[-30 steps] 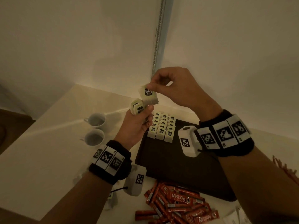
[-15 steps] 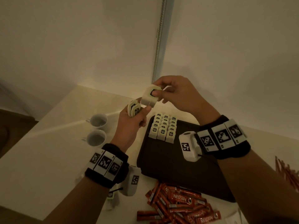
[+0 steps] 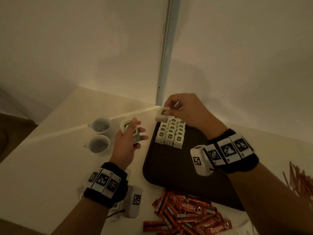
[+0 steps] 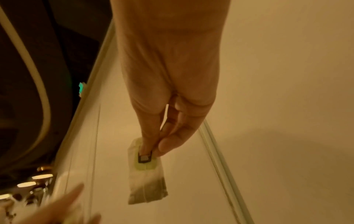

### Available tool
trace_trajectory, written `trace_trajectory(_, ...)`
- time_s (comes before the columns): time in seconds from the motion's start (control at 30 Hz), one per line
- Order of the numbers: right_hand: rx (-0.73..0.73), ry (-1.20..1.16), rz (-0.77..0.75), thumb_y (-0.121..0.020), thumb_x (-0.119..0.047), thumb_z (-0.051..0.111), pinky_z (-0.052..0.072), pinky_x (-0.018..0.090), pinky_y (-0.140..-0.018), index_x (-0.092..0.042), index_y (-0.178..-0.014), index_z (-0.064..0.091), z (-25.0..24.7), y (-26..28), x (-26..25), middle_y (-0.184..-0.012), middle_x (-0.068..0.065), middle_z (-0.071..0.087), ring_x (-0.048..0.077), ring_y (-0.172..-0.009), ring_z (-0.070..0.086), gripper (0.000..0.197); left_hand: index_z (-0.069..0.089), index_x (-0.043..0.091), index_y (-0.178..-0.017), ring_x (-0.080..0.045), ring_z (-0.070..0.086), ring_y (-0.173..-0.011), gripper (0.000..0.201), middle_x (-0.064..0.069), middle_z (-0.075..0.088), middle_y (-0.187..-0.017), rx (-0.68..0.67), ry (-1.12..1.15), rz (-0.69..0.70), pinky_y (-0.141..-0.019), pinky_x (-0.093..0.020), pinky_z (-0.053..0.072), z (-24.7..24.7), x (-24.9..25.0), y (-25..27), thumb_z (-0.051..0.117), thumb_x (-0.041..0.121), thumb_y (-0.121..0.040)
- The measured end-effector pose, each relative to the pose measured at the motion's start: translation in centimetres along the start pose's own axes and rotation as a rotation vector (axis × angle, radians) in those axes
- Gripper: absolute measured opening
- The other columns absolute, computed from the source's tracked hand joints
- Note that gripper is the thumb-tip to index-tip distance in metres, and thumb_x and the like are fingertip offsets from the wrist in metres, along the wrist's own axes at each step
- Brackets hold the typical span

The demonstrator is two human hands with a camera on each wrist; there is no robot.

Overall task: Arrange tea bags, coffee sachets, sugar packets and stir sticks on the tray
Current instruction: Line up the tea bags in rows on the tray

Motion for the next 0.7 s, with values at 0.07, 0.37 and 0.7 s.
trace_trajectory(0.07,-0.066,0.024,0.077,-0.082,-0.012,0.07,0.041,0.002,-0.066,-0.012,-0.091,0.07,2.4,0.6,2.8,-0.078,-0.011,0.061,-0.002,-0.07,0.056,0.008,0.061,0.02,-0.092,-0.012,0.066,-0.067,0.029,0.006,0.067,-0.072,0.023,-0.006,-0.02,-0.048,-0.02,0.035,-1.1,-0.2,-0.5,0.051,0.048,-0.09)
trace_trajectory(0.37,-0.153,-0.027,0.068,-0.084,-0.013,0.069,0.038,0.003,-0.065,-0.009,-0.091,0.074,5.5,0.7,4.5,-0.078,-0.006,0.065,-0.009,-0.066,0.056,0.009,0.068,0.019,-0.097,-0.007,0.043,-0.055,0.016,0.003,0.047,-0.063,-0.075,-0.253,0.009,-0.044,-0.019,0.038,-1.5,-0.4,-1.8,0.071,0.015,-0.082)
trace_trajectory(0.7,-0.09,-0.104,-0.139,-0.084,-0.017,0.069,0.047,0.01,-0.066,-0.018,-0.093,0.064,-0.3,-1.5,-2.4,-0.077,-0.005,0.064,0.003,-0.069,0.06,0.01,0.069,0.022,-0.077,-0.007,0.043,-0.049,0.003,-0.006,0.055,-0.065,-0.23,-0.091,0.171,-0.043,-0.022,0.04,3.7,3.0,-0.7,0.07,0.022,-0.074)
Point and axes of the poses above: each hand's wrist, its own y-axis away from the middle knuckle, its own z-axis out of the palm, x = y × z, the point moved 5 cm from there along -y, towards the middle knuckle
